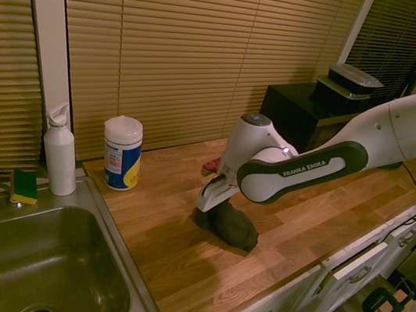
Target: Clear the spill
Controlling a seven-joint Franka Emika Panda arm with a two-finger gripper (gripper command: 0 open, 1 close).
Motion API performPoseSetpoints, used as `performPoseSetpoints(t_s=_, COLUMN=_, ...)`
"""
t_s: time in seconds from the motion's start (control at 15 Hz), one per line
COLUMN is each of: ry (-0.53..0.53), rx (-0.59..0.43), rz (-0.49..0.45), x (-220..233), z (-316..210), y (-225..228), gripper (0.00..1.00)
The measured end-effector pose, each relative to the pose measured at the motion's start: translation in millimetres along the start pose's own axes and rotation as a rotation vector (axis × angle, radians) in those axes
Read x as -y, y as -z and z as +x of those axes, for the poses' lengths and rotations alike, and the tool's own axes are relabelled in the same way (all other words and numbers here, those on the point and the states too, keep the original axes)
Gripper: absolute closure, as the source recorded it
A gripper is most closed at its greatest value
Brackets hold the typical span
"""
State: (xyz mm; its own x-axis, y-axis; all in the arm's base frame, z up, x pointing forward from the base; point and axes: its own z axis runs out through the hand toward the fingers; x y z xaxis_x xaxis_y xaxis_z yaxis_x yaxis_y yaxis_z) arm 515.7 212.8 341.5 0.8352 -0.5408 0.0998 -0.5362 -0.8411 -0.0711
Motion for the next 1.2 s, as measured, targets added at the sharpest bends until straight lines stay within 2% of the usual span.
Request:
performPoseSetpoints(t_s=0.8, ry=0.054, rx=-0.002, rz=-0.047, x=94.7, z=-62.8, y=-3.0, gripper=1.00)
performPoseSetpoints(t_s=0.87, ry=0.055, rx=-0.001, rz=-0.051, x=99.8, z=-65.6, y=-3.1, gripper=0.00)
performPoseSetpoints(t_s=1.2, ry=0.054, rx=0.007, rz=-0.053, x=121.9, z=-75.7, y=-2.5, gripper=0.00)
